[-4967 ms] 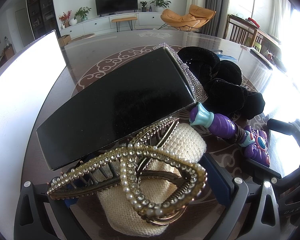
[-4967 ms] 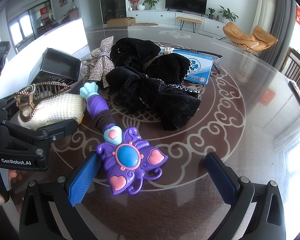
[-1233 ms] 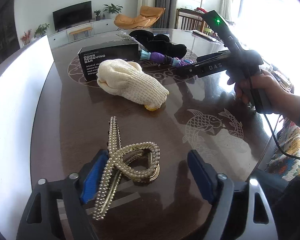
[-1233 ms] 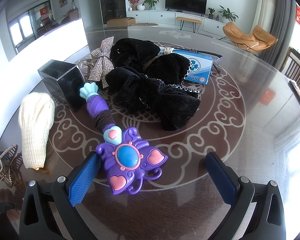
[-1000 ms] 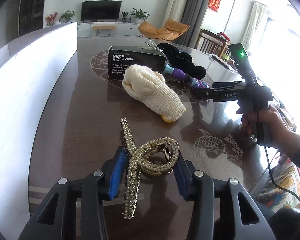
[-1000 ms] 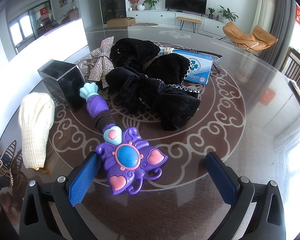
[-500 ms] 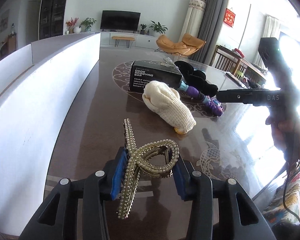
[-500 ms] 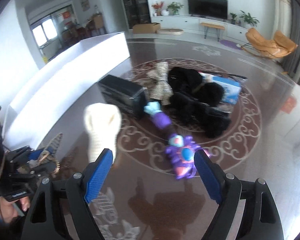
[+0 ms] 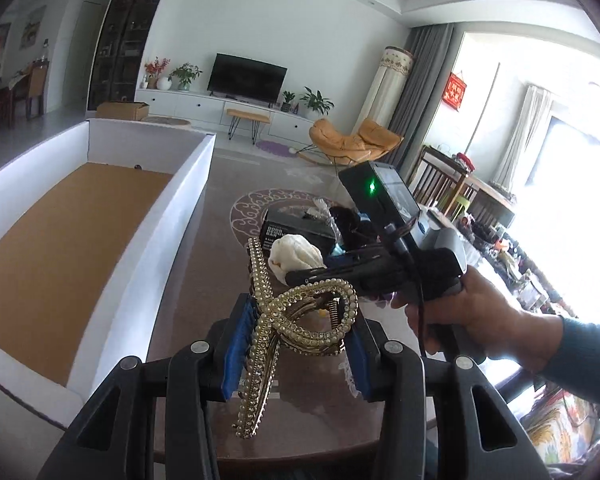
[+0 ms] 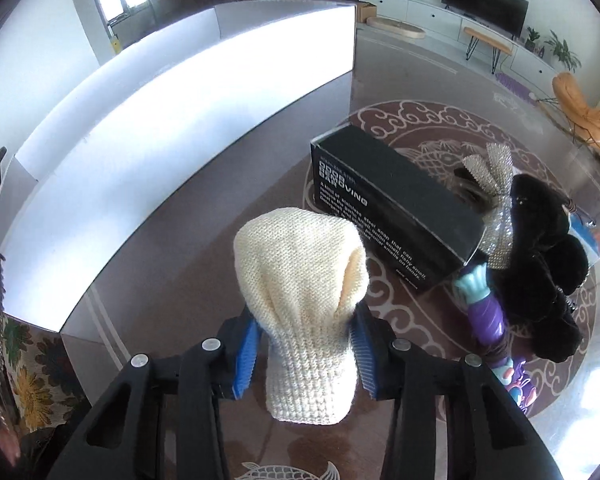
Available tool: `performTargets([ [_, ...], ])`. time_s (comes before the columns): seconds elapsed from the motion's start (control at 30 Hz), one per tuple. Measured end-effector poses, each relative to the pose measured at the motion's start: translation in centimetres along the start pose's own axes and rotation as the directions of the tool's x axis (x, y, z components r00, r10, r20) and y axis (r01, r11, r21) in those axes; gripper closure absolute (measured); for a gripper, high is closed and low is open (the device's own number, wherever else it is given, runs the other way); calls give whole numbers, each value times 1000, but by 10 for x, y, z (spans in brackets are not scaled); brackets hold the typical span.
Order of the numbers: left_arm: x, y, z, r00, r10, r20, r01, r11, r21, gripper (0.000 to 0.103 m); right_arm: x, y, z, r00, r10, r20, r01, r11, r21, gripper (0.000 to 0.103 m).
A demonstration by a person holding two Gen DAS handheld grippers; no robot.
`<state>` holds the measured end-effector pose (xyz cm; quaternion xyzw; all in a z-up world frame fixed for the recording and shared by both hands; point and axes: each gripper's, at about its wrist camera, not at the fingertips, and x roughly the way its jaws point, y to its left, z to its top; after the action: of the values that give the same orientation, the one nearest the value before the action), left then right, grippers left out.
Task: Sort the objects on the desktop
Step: 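Carry both items over the white bin and open both grippers, then bring both grippers back over the table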
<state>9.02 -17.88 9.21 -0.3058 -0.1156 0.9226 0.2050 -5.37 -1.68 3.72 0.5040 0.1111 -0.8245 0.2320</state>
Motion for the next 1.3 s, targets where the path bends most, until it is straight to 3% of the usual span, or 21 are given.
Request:
performTargets([
  [0.1,-40,20,22,996,17,87,-13,999,-53,59,-42,17,18,997,35,65,-33,999,-33,60],
  [0.23,-71,68,51,980,143,138,-129,986,-106,59,-90,64,60,981,124,152,-110,989,-96,60],
  [0.33,-68,114,64,958,271,92,-258,956,-139,59,-94,110,99,962,211,175,-189,973,-136,60],
  [0.43,-54,154,66,928,372,7,-367,918,-150,59,-83,163,122,952,246,182,-211,958,-193,60],
  [0.57,-32,185,59,902,423,-85,-431,890,-145,60,-38,210,135,965,238,111,-209,952,-222,60],
  [0.7,-13,201,53,889,434,-147,-454,877,-157,59,6,217,135,978,205,34,-195,962,-193,55],
  [0.8,-1,206,51,851,483,-207,-513,849,-127,59,23,204,131,982,189,14,-185,972,-148,43],
  [0.83,1,205,51,847,487,-215,-518,847,-119,58,23,202,131,981,192,21,-187,973,-138,38],
  [0.9,3,207,54,844,491,-216,-521,846,-116,51,17,196,131,978,202,45,-195,973,-125,33],
  [0.97,-1,205,56,838,509,-196,-535,837,-115,38,5,190,130,973,217,78,-206,971,-120,32],
  [1.07,-11,193,60,846,512,-149,-529,840,-121,38,-20,176,123,961,234,147,-219,969,-112,29],
  [1.13,-16,175,63,864,491,-114,-502,856,-119,38,-39,158,107,952,220,213,-201,974,-108,18],
  [1.23,-20,129,67,912,408,-50,-411,908,-84,35,-66,118,63,932,160,326,-141,987,-82,9],
  [1.3,-18,88,66,943,333,-16,-334,942,-30,22,-75,85,23,924,83,374,-73,996,-41,7],
])
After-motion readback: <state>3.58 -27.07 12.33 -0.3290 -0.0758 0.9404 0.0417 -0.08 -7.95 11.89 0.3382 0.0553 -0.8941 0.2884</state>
